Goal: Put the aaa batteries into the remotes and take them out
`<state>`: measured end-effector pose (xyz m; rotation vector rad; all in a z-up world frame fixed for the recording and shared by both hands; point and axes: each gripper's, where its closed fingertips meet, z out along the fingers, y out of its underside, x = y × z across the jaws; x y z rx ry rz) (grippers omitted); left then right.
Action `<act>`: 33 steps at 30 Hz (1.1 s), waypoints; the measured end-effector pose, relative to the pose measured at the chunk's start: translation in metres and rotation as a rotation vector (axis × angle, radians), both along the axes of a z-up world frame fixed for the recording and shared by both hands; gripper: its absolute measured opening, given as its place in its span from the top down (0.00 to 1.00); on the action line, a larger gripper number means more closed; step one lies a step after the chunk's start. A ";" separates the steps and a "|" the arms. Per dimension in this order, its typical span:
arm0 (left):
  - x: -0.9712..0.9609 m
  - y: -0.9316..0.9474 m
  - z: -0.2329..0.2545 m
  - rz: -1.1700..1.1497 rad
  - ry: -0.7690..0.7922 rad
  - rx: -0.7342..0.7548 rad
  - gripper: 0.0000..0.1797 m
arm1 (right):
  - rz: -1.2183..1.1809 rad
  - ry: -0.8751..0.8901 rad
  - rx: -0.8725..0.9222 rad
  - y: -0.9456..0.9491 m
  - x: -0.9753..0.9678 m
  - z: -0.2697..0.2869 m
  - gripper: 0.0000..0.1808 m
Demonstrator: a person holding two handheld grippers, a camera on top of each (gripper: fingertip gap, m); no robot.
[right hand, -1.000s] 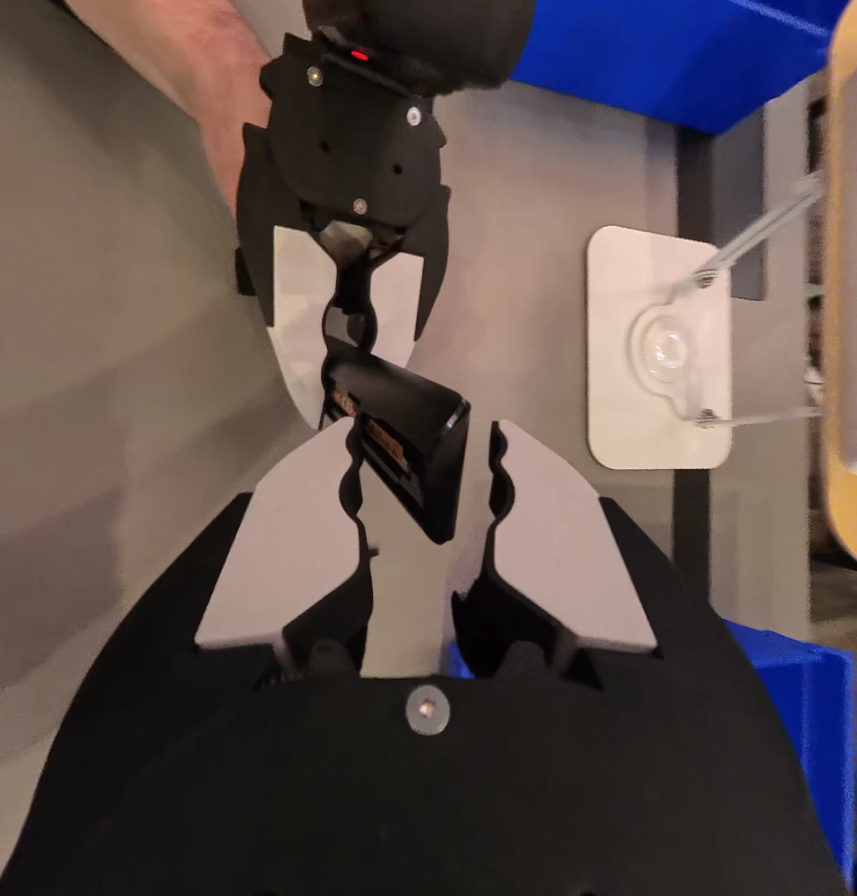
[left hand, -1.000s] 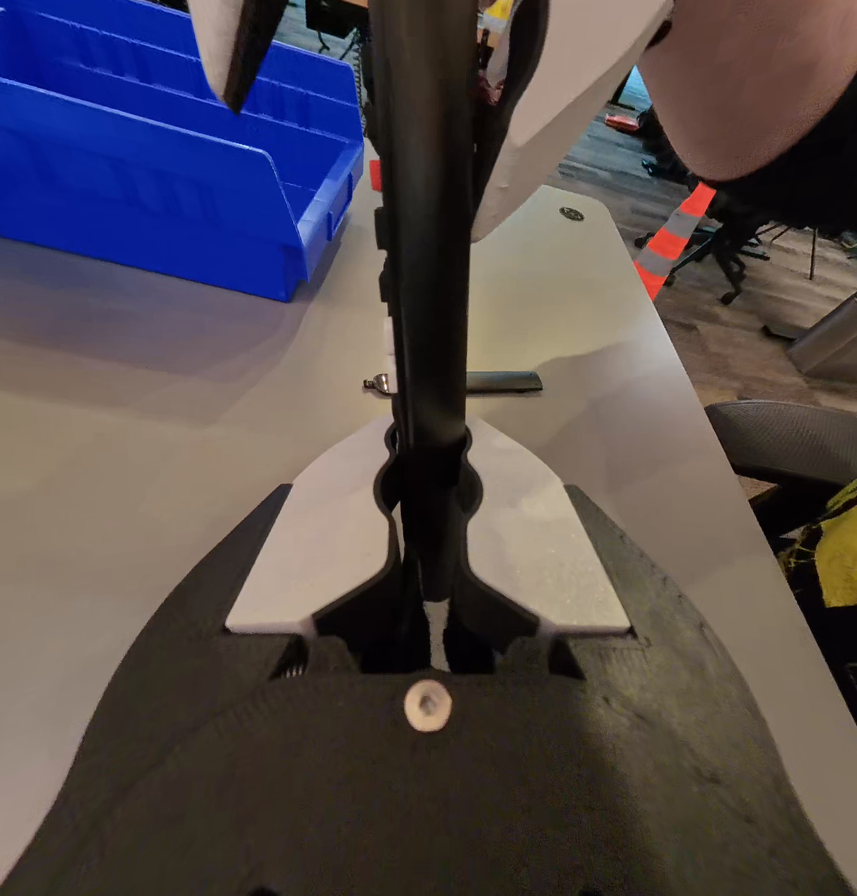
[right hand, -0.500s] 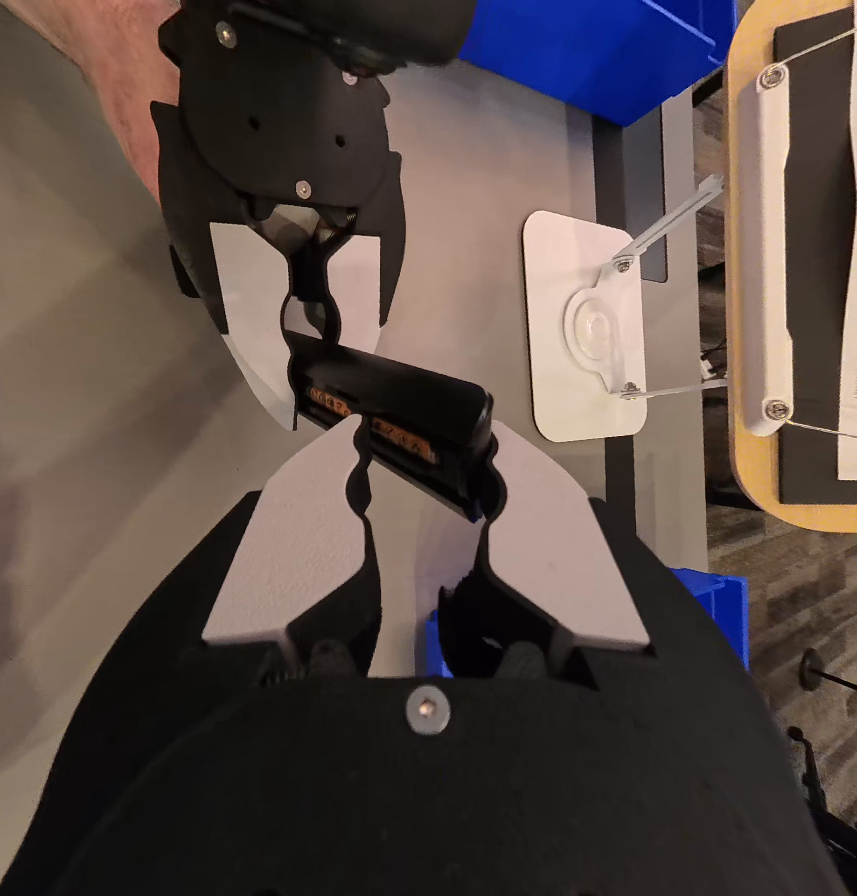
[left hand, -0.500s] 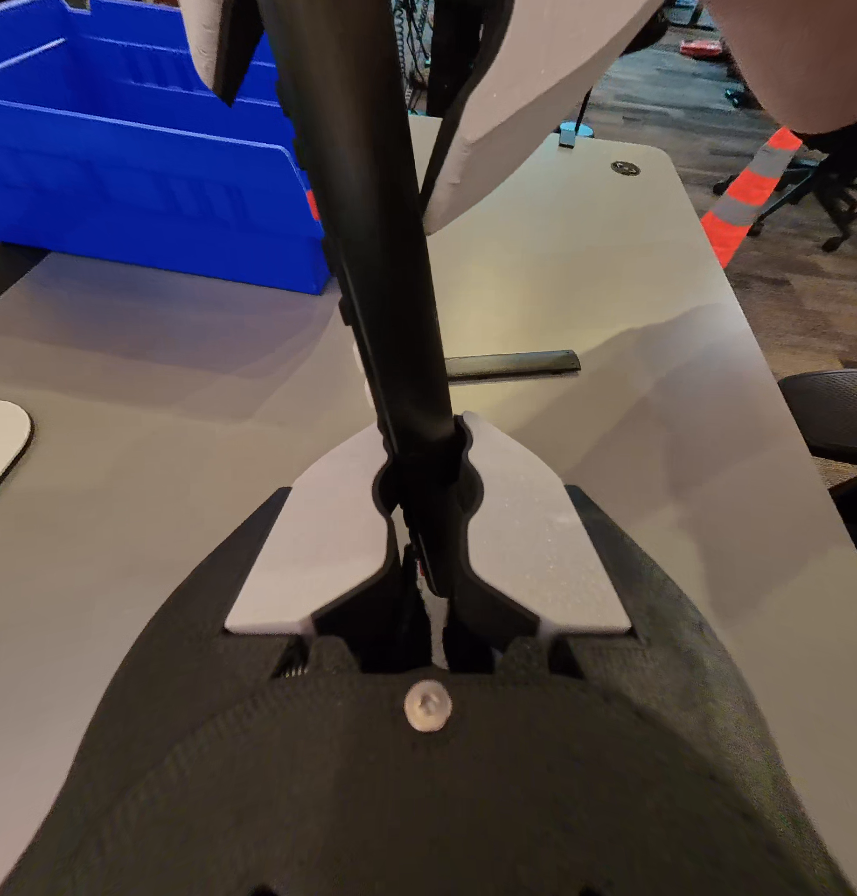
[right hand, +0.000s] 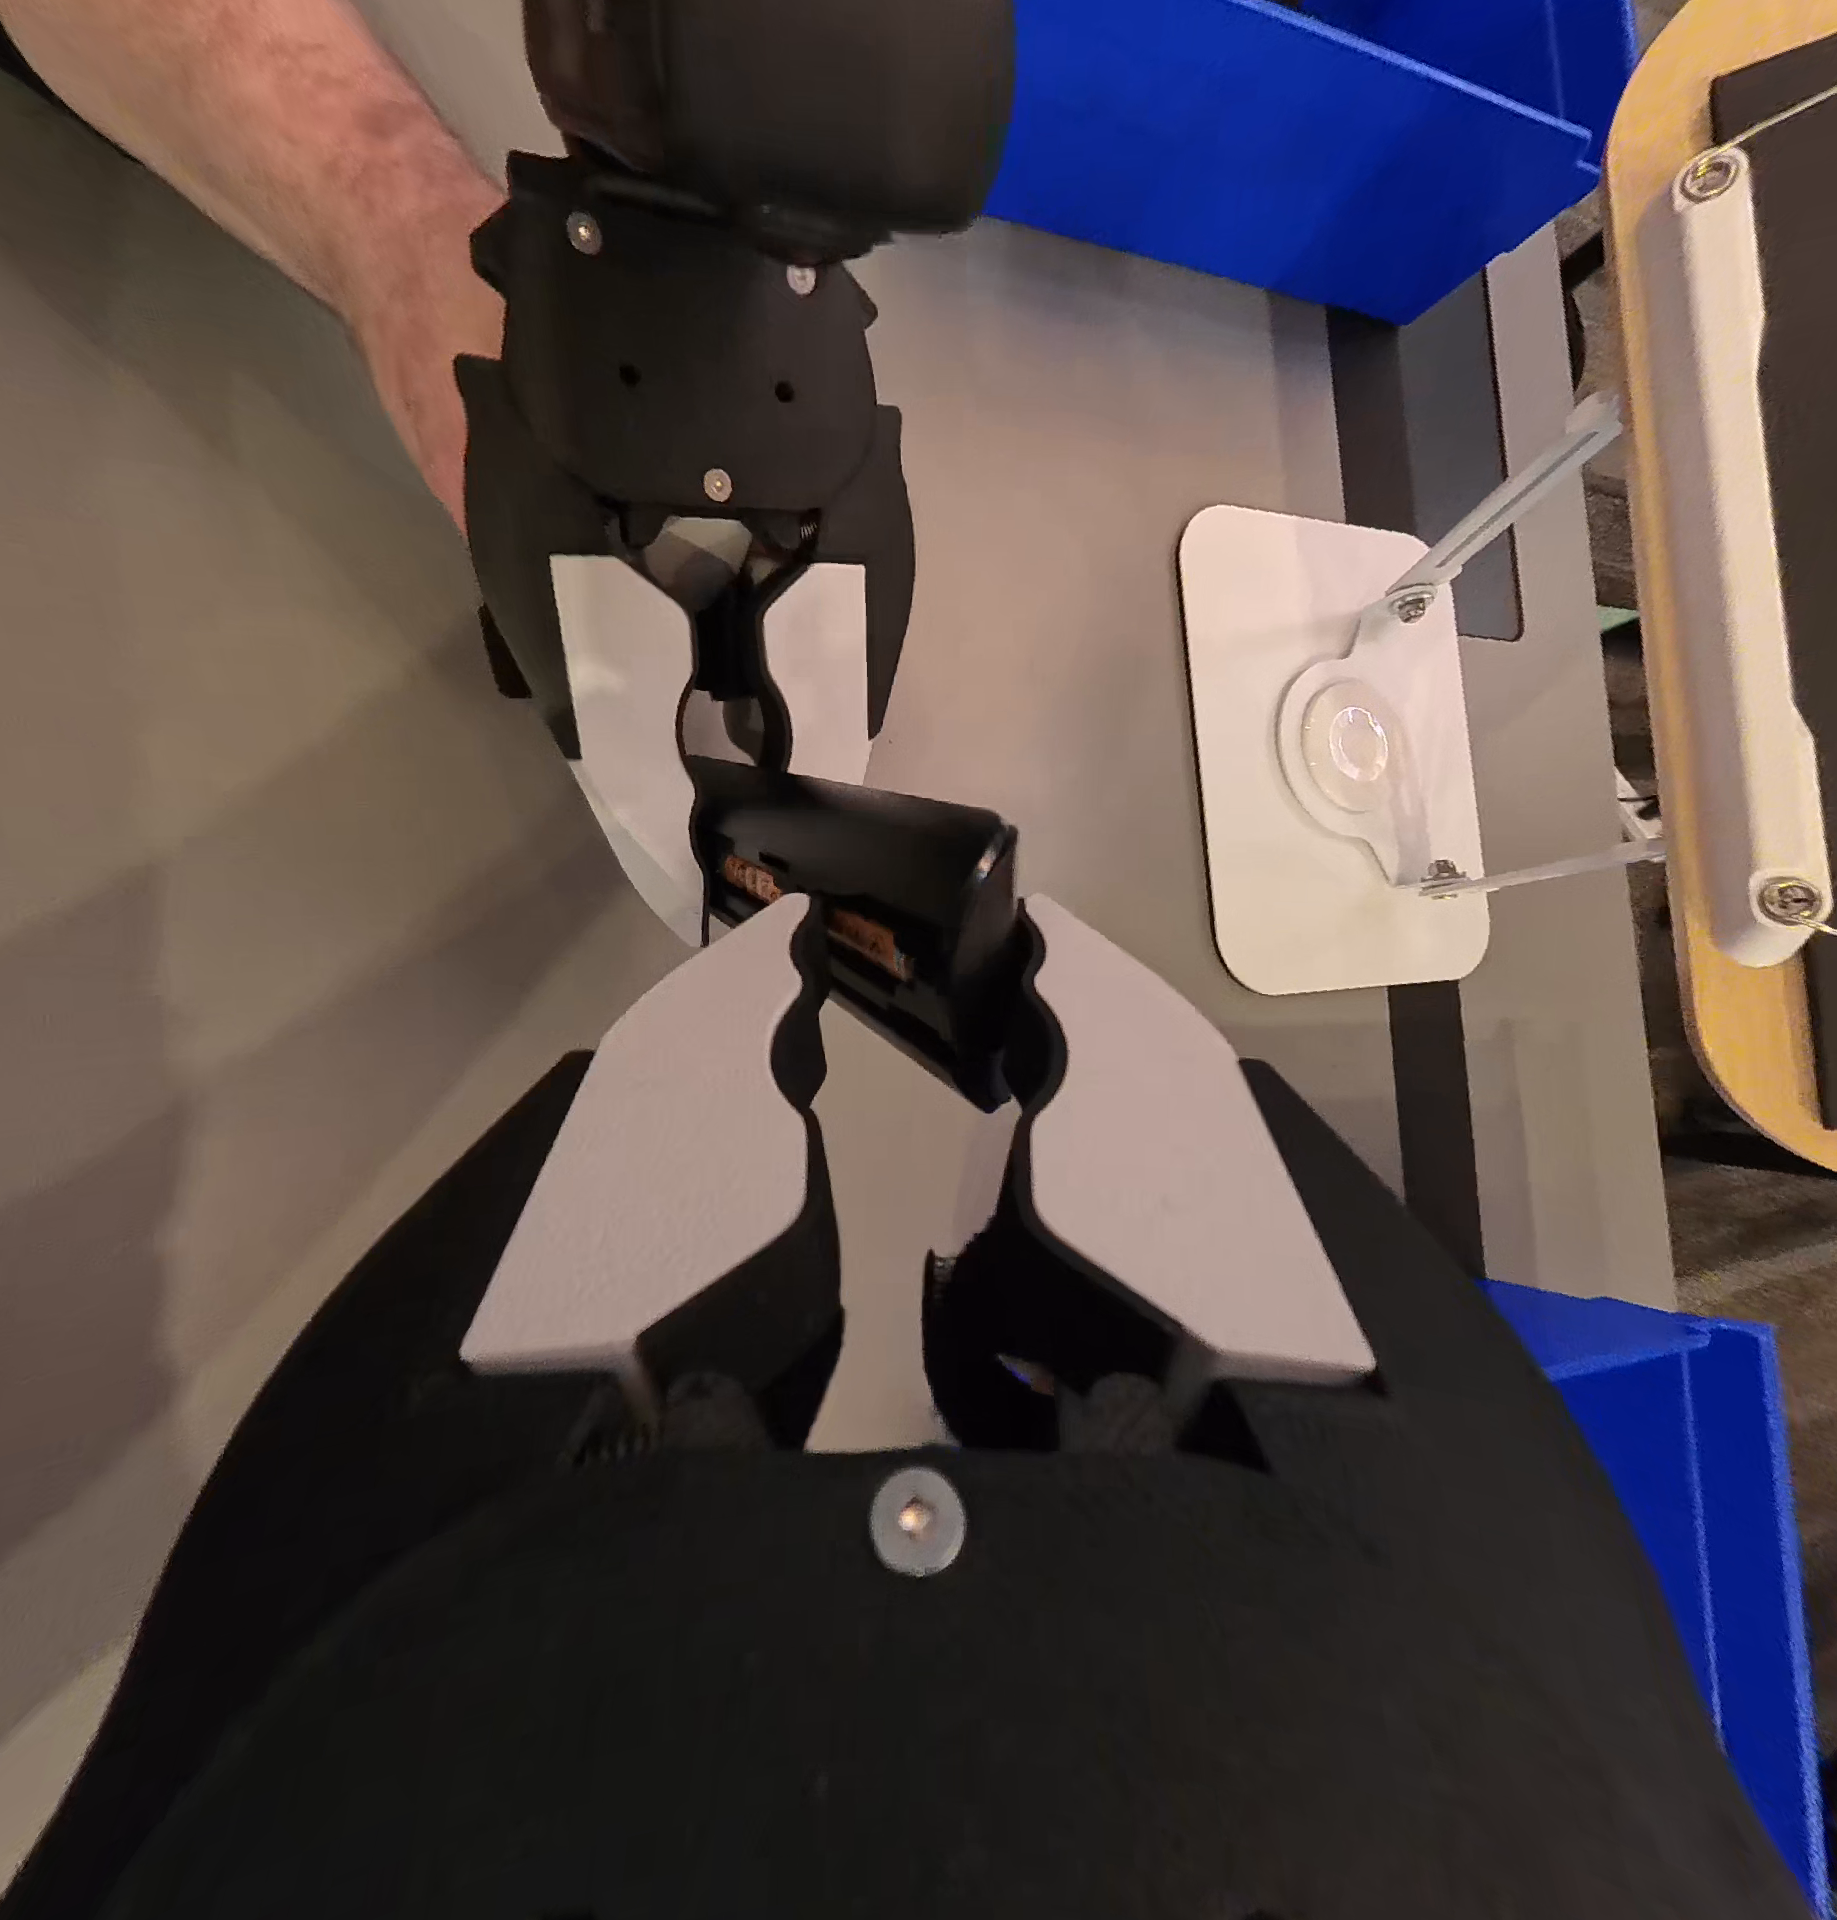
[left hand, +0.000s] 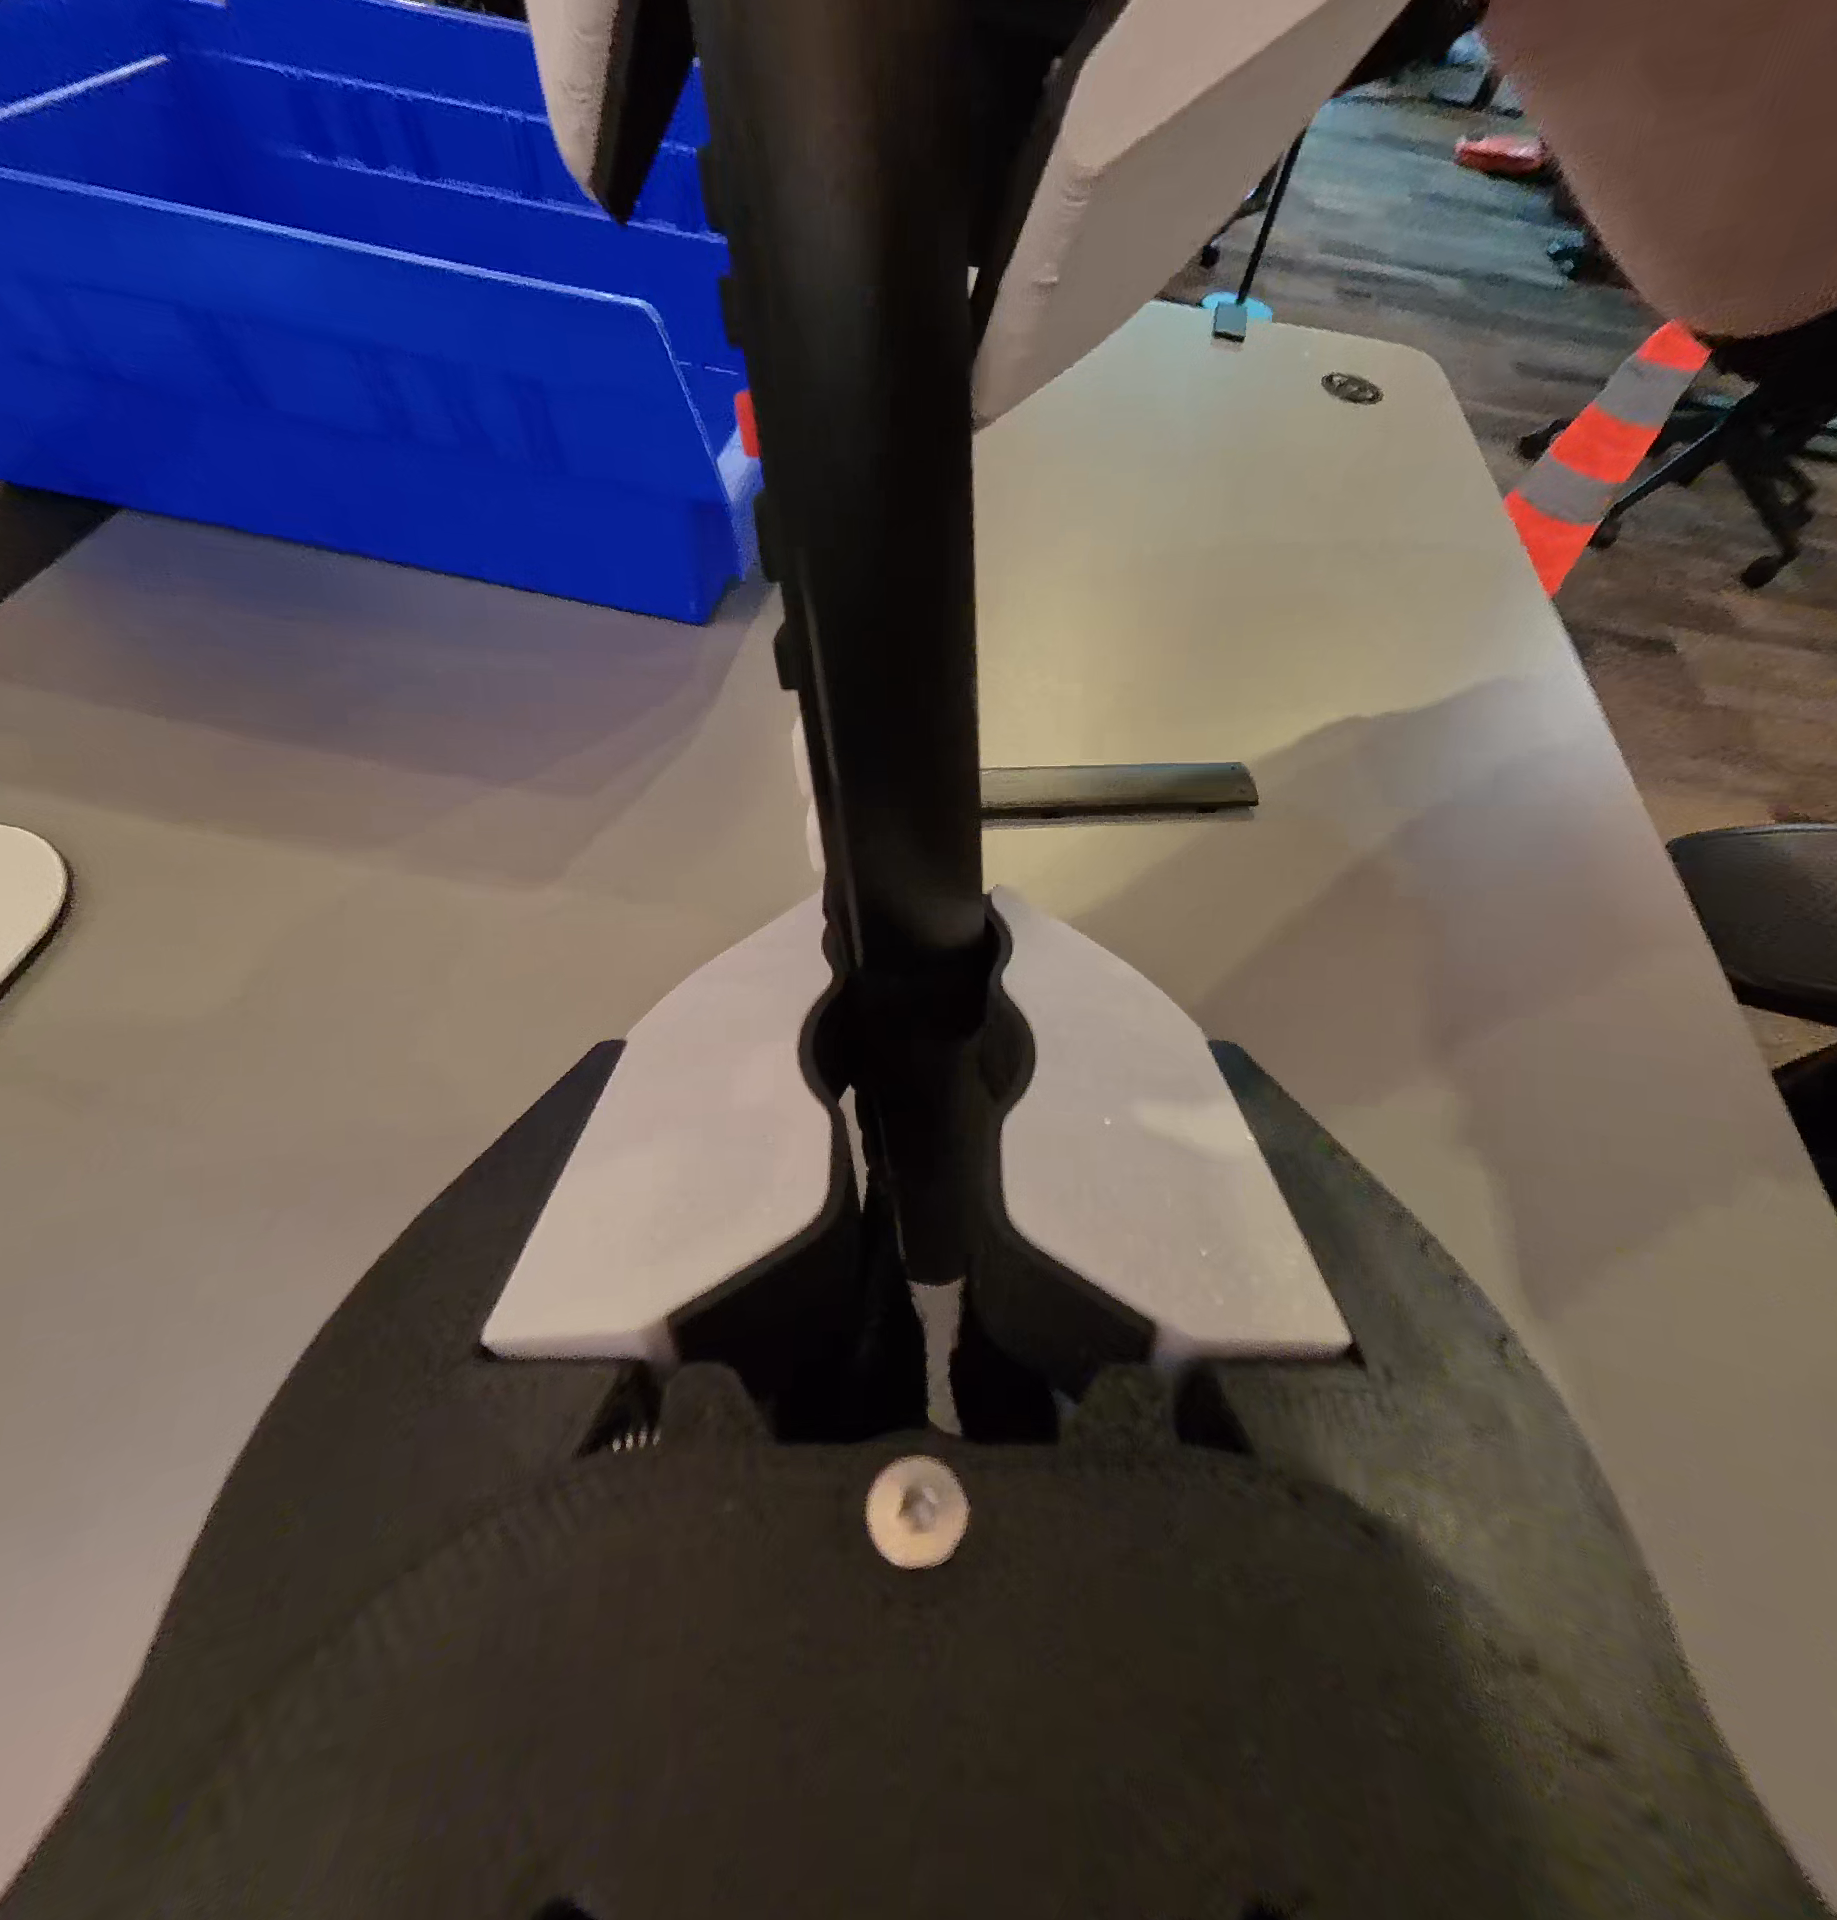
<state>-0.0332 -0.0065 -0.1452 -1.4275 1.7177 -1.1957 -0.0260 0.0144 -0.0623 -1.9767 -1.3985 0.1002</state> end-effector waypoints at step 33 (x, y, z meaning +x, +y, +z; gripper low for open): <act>-0.002 -0.011 0.023 -0.045 -0.060 -0.204 0.89 | -0.167 0.108 0.357 0.015 0.002 0.027 0.63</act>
